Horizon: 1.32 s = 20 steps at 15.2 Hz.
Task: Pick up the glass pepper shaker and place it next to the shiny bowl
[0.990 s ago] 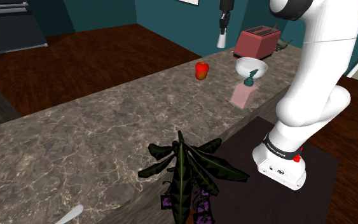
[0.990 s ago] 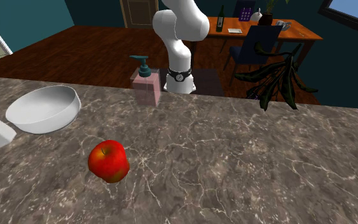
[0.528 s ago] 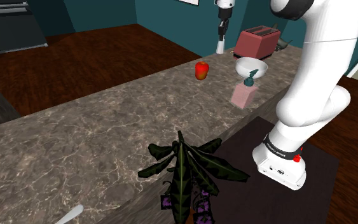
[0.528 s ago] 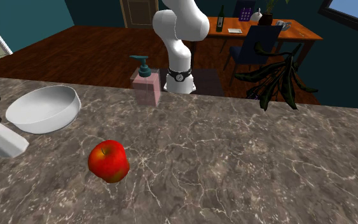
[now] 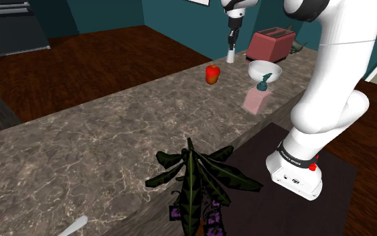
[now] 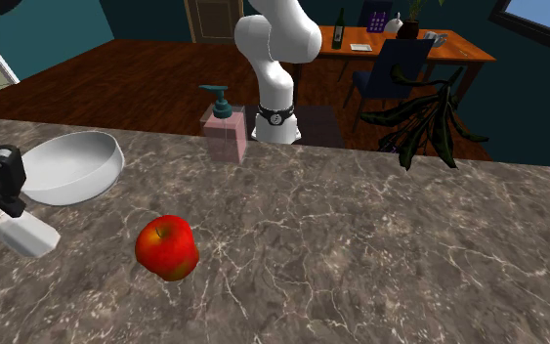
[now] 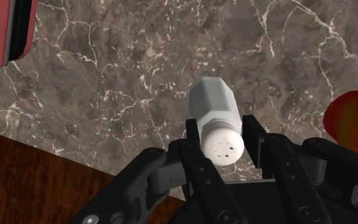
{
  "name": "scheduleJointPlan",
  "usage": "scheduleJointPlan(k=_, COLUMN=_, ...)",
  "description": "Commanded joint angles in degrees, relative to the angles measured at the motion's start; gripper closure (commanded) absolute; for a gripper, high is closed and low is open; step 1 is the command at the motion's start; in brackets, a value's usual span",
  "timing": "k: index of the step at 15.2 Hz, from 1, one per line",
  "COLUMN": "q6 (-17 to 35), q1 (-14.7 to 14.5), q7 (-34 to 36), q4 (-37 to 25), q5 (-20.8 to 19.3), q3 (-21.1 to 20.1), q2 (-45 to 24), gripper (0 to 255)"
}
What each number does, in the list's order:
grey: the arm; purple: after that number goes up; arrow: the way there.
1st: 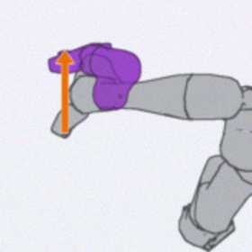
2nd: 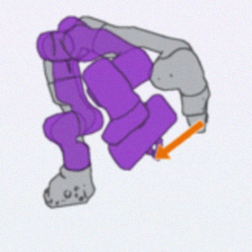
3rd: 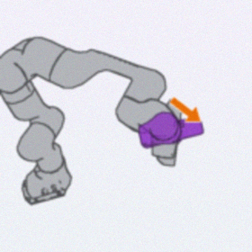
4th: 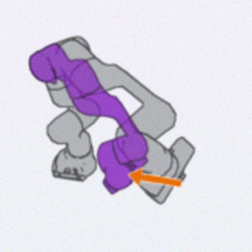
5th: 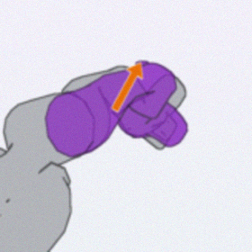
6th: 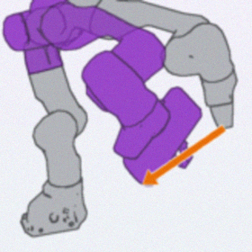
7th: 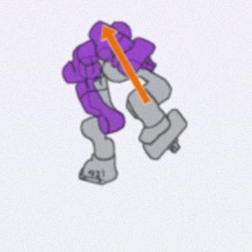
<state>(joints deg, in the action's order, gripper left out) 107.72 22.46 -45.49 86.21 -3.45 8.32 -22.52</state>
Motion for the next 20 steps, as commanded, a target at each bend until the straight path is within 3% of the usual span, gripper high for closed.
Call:
scheduleJointPlan(k=1, q6=1.59, q1=0.00, q7=0.11, q4=1.30, q5=0.00, q3=-0.01, q2=-0.26, gripper=255)
scheduleJointPlan(k=11, q6=8.52, q1=0.07, q7=0.62, q4=6.14, q5=0.08, q3=-0.12, q2=-2.39, gripper=255)
scheduleJointPlan(k=19, q6=8.52, q1=0.07, q7=0.62, q4=6.14, q5=0.08, q3=-0.12, q2=-2.39, gripper=255)
scheduleJointPlan(k=20, q6=8.52, q1=0.07, q7=0.62, q4=6.14, q5=0.08, q3=-0.12, q2=-2.39, gripper=0)
